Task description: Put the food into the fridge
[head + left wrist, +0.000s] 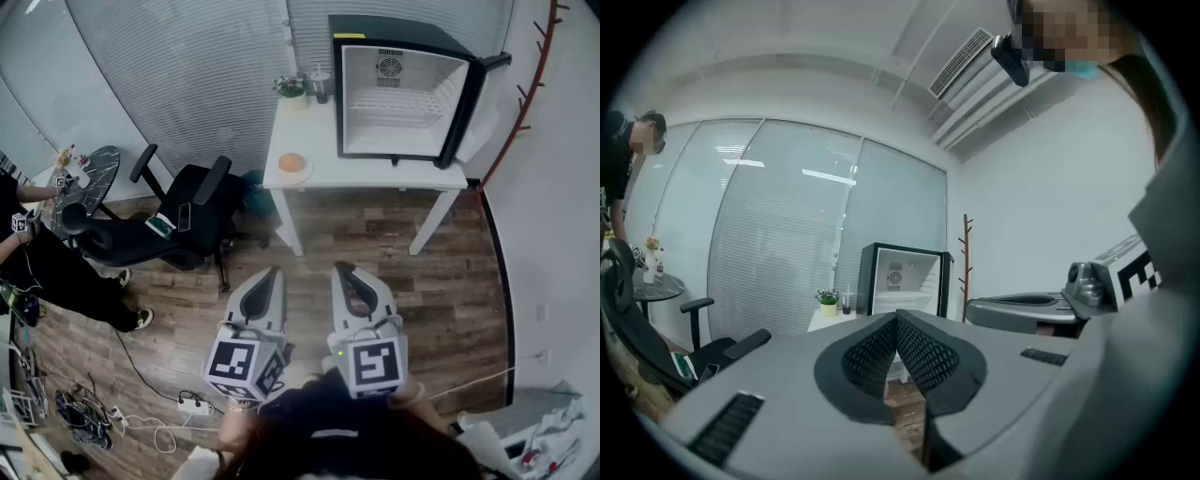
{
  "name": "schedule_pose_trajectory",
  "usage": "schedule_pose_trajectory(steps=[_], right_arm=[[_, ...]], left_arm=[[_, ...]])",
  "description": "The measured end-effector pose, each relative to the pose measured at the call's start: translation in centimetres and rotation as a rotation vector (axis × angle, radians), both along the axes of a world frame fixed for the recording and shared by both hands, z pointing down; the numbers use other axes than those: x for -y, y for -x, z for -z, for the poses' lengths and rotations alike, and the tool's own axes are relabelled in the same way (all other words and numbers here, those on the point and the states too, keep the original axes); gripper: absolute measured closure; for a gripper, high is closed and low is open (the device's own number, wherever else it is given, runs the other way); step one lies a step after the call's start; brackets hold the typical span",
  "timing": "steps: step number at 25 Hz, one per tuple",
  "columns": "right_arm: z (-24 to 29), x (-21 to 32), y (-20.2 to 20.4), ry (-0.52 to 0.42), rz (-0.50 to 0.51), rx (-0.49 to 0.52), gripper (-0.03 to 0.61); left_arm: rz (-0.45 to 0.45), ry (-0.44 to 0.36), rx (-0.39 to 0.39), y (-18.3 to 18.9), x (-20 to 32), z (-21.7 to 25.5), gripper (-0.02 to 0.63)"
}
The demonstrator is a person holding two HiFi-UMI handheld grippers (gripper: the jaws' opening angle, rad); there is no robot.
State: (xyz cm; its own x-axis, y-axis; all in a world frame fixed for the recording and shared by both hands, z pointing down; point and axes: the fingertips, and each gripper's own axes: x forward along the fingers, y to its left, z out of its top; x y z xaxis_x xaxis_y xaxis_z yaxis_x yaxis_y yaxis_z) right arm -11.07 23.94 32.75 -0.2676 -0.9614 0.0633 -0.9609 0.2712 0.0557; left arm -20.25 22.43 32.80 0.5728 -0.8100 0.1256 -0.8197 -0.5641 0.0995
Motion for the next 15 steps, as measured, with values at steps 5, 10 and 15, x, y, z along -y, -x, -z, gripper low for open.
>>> schedule_pose_trajectory(steps=[5, 10, 15], right_arm=[[-0.5, 0.9, -1.6, 0.003, 0.019, -0.001, 0.583], [-1.2, 2.0, -2.2, 0.018, 0.030, 0.030, 0.583], [-1.8, 3.7, -2.2, 0.038, 0.038, 0.044, 0.583]], left_arm=[[0.008, -0.004, 0.025, -1.6, 0.8, -0.3, 0.618], [0.037, 0.001, 0.020, -1.6, 1.5, -0.5, 0.618], [0.072, 0.020, 0.023, -0.9, 2.7, -0.7, 0.618]])
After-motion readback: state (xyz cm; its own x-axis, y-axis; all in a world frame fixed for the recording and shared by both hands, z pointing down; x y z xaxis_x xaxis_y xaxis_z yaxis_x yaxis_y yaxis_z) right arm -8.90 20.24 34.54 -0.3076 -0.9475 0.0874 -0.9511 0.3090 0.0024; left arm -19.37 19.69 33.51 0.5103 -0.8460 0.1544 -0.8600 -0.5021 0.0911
